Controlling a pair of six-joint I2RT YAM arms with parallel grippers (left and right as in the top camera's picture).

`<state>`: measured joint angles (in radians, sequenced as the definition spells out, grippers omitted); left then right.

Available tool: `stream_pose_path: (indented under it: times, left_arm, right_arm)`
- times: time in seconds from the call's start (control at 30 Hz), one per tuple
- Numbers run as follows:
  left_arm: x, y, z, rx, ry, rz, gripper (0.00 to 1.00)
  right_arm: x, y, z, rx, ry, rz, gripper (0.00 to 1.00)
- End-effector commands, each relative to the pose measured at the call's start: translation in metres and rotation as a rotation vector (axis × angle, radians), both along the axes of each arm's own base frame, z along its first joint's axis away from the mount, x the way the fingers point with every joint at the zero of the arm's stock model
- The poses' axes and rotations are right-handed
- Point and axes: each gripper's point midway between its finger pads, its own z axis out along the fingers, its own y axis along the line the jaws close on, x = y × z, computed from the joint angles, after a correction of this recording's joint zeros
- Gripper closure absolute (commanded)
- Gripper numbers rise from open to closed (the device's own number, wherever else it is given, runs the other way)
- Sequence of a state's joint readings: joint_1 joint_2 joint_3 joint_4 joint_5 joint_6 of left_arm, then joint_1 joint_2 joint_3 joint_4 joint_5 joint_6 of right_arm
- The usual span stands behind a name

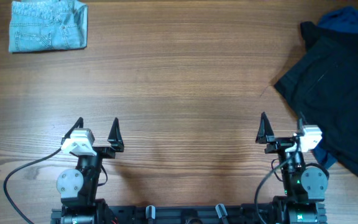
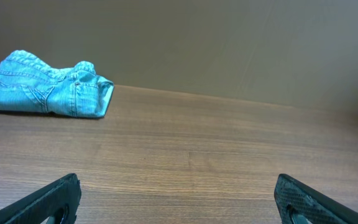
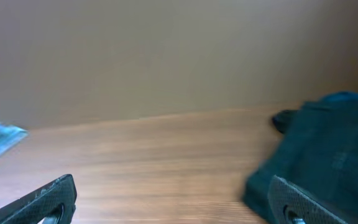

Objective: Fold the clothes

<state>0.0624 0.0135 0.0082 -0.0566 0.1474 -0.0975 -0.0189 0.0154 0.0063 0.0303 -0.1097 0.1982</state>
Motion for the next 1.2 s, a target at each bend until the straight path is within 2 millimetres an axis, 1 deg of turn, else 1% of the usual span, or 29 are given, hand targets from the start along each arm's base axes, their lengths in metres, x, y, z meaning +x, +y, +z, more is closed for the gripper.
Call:
stream_pose_path:
  times: [0.0, 0.07, 0.2, 0.27, 0.33, 0.4, 0.47, 0.53, 0.63, 0.7, 0.8, 0.87, 0.9, 0.97, 1.03, 1.13, 1.17]
  left_arm:
    - [-0.001, -0.002, 0.000, 0.018, -0.006, -0.013, 0.00]
    - [-0.001, -0.002, 0.000, 0.018, -0.006, -0.013, 0.00]
    - [-0.001, -0.002, 0.000, 0.018, -0.006, -0.013, 0.00]
    - [-0.001, -0.002, 0.000, 0.018, -0.006, -0.013, 0.00]
    - [-0.001, -0.002, 0.000, 0.018, -0.006, -0.013, 0.00]
    - [-0.001, -0.002, 0.000, 0.018, -0.006, -0.013, 0.00]
    - [-0.001, -0.002, 0.000, 0.018, -0.006, -0.013, 0.00]
    - [-0.001, -0.002, 0.000, 0.018, -0.006, -0.013, 0.00]
    - [-0.001, -0.002, 0.000, 0.018, -0.006, -0.013, 0.00]
    - [-0.001, -0.002, 0.000, 0.018, -0.006, -0.013, 0.00]
    - [-0.001, -0.002, 0.000, 0.018, -0.006, -0.013, 0.00]
    - [-0.001, -0.002, 0.000, 0.018, -0.006, -0.013, 0.00]
    - [-0.001, -0.002, 0.000, 0.018, -0.006, -0.013, 0.00]
    - [-0.001, -0.002, 0.000, 0.018, -0.006, -0.013, 0.00]
    - [-0.001, -0.002, 0.000, 0.018, -0.006, -0.013, 0.00]
    - [-0.001, -0.002, 0.000, 0.018, -0.006, -0.013, 0.00]
    - [-0.001, -0.002, 0.000, 0.018, -0.006, -0.013, 0.00]
  right_arm:
    - [-0.003, 0.016, 0.001, 0.345, 0.043, 0.105, 0.00]
    - [-0.002, 0.012, 0.001, 0.467, 0.055, 0.086, 0.00]
    - [-0.001, 0.004, -0.002, 0.810, 0.090, 0.037, 0.00]
    - [0.000, -0.002, -0.005, 0.888, 0.097, 0.001, 0.00]
    - [0.001, -0.015, -0.003, 0.971, 0.058, -0.064, 0.00]
    - [0.000, -0.021, 0.006, 0.980, 0.007, -0.075, 0.00]
    - [-0.001, -0.021, 0.026, 0.938, -0.069, -0.042, 0.00]
    - [-0.006, -0.021, 0.051, 0.842, -0.171, -0.007, 0.00]
    - [-0.013, -0.029, 0.078, 0.776, -0.273, -0.025, 0.00]
    - [-0.016, -0.032, 0.091, 0.726, -0.302, -0.047, 0.00]
    - [-0.019, -0.035, 0.119, 0.611, -0.329, -0.075, 0.00]
    - [-0.017, -0.036, 0.133, 0.535, -0.318, -0.096, 0.00]
    - [-0.013, -0.035, 0.140, 0.480, -0.287, -0.108, 0.00]
    - [-0.001, -0.036, 0.145, 0.392, -0.204, -0.141, 0.00]
    - [0.014, -0.037, 0.145, 0.291, -0.093, -0.171, 0.00]
    - [0.036, -0.038, 0.136, 0.186, 0.075, -0.195, 0.00]
    - [0.047, -0.039, 0.132, 0.151, 0.144, -0.203, 0.00]
